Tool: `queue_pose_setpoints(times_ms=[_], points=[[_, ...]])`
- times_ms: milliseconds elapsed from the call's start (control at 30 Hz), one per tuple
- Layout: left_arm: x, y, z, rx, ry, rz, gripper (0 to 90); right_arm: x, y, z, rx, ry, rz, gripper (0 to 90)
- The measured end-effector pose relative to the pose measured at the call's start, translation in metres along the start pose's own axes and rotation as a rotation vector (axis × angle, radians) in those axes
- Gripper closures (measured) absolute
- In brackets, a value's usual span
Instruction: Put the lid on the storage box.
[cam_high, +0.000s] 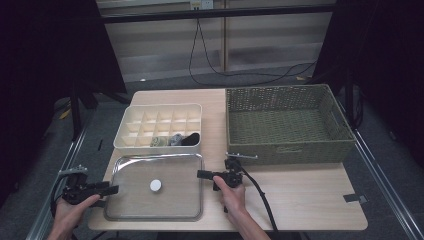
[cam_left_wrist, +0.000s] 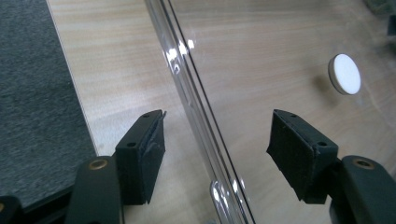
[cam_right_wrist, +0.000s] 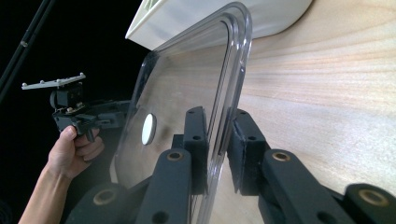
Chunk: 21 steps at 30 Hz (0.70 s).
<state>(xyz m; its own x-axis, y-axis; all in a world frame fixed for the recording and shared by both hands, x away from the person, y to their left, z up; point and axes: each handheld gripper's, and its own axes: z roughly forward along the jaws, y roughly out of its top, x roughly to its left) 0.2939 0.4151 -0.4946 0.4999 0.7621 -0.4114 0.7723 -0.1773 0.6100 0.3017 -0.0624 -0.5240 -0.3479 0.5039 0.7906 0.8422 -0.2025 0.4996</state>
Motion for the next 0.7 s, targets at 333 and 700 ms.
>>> queue_pose_setpoints(times_ms=[333, 700], points=[[-0.003, -0.005, 0.0, -0.004, -0.052, -0.019, 41.2, 0.006, 0.001, -0.003, -0.013, 0.001, -0.035, 78.8], [-0.003, -0.003, -0.004, -0.018, -0.079, -0.008, 56.5, 0.013, 0.004, -0.004, -0.017, -0.024, -0.075, 77.9]])
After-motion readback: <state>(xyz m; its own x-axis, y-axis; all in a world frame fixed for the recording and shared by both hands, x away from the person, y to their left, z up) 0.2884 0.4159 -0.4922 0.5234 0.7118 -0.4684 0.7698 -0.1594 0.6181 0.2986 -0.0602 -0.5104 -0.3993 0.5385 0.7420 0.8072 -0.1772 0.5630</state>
